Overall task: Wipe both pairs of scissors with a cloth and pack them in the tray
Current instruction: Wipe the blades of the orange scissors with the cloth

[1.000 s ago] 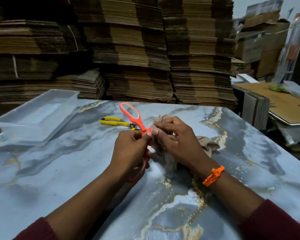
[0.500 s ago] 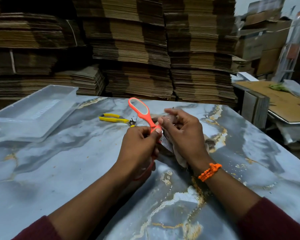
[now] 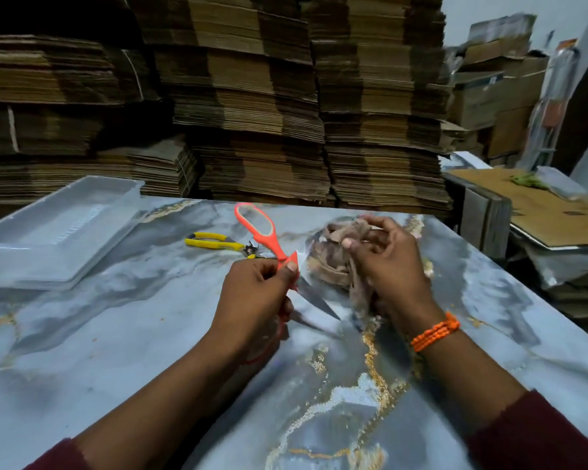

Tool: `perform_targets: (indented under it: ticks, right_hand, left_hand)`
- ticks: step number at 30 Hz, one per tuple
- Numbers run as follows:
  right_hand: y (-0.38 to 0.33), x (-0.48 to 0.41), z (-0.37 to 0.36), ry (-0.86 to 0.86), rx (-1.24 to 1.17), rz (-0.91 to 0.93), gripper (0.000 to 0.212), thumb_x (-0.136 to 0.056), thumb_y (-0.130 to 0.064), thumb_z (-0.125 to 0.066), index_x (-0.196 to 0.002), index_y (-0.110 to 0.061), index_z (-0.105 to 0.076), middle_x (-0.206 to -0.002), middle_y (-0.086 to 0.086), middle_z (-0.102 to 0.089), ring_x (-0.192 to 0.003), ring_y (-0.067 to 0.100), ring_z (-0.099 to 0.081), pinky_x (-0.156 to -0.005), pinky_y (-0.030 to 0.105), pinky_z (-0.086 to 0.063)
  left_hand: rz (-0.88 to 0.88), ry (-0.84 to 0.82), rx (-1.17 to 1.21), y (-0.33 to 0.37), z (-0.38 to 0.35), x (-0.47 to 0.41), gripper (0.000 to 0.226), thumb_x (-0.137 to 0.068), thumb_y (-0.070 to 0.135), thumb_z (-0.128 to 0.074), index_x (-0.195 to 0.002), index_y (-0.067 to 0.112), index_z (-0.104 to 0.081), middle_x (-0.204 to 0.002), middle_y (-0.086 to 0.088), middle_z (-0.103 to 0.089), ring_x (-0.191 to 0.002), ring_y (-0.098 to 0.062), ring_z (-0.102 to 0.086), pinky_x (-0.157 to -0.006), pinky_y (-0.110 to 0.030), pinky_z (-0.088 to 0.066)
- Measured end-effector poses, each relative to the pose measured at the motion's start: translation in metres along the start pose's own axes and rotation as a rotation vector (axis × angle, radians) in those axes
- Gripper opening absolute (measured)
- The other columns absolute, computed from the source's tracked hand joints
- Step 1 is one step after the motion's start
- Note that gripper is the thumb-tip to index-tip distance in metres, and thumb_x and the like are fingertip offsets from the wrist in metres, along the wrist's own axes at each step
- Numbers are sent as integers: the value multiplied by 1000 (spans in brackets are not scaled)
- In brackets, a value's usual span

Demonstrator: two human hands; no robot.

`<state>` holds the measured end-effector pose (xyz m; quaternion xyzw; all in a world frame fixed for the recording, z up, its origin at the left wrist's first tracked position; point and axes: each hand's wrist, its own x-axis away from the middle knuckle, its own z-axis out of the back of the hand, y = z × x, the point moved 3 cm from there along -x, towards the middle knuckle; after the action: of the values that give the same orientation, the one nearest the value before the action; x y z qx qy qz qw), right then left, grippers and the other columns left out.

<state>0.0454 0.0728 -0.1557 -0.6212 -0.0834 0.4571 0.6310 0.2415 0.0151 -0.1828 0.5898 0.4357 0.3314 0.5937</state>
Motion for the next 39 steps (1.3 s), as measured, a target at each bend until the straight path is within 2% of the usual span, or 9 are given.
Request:
perform_targets:
  ticks: [5,8,12,17,21,28,31,34,39]
  right_hand:
    - [-23,29,-42,-153,301,463,20,-87,-5,-77,-105,-14,-75,-99,-7,-70,-90,5,-67,-80,17,-54]
    - [-18,17,-41,-80,354,446,18,-88,-5,-75,-105,-14,-76,-98,-5,-69,-91,8,-66,-81,21,-56]
    - [-21,26,-38,-85,406,479,13,-91,-6,-72,-101,-12,-76,-93,-6,-66,-86,4,-62,-79,5,-44]
    - [-15,11,-30,15,343,362,13,-89,-12,-75,-98,-20,-79,-91,-2,-71,-84,8,-66,-81,27,-56]
    - [-19,24,-36,-37,350,396,13,-89,-12,-77,-99,-20,-80,-90,-4,-70,-81,3,-66,-76,16,-53]
    - [-20,26,-32,4,327,406,12,-88,-12,-78,-97,-18,-80,-89,-6,-70,-81,2,-66,-76,16,-53]
    - [-18,18,-29,58,317,361,12,-86,-13,-78,-96,-20,-80,-90,-4,-71,-81,4,-65,-79,25,-56]
    - [-23,25,-33,2,347,444,12,-87,-9,-76,-96,-17,-79,-91,-3,-71,-82,4,-64,-77,19,-53]
    - [-20,20,-27,41,320,388,11,-86,-12,-78,-94,-18,-79,-89,-5,-71,-79,5,-65,-76,29,-56]
  left_hand:
    - [-28,35,-5,-4,-1,-1,39,-100,22,-65,-77,-8,-65,-49,-18,-50,-34,-21,-42,-36,-25,-37]
    - [-73,33,-64,-5,2,-2,42,-99,29,-66,-76,-5,-70,-48,-20,-54,-35,-24,-46,-40,-36,-41]
    - [-87,25,-113,-9,1,-1,41,-99,33,-67,-74,1,-72,-44,-14,-53,-35,-24,-45,-39,-35,-41]
    - [-148,12,-240,-4,1,2,39,-99,32,-66,-70,8,-74,-45,-10,-54,-35,-25,-47,-37,-32,-40]
    - [-167,12,-295,-2,3,2,39,-99,34,-65,-70,11,-74,-44,-7,-56,-36,-25,-51,-41,-33,-43]
    - [-60,-36,-125,-1,-2,5,38,-100,28,-66,-76,-1,-71,-46,-20,-53,-36,-31,-50,-38,-43,-46]
    - [-47,-46,-125,1,-1,6,37,-100,26,-65,-77,-2,-72,-46,-18,-55,-36,-30,-51,-40,-52,-48]
    - [-46,-40,-133,5,0,8,38,-100,25,-66,-76,-4,-71,-46,-18,-55,-36,-29,-50,-40,-50,-49]
    - [-27,-36,-123,5,-2,9,38,-99,30,-67,-75,0,-72,-48,-19,-55,-38,-31,-50,-43,-45,-49]
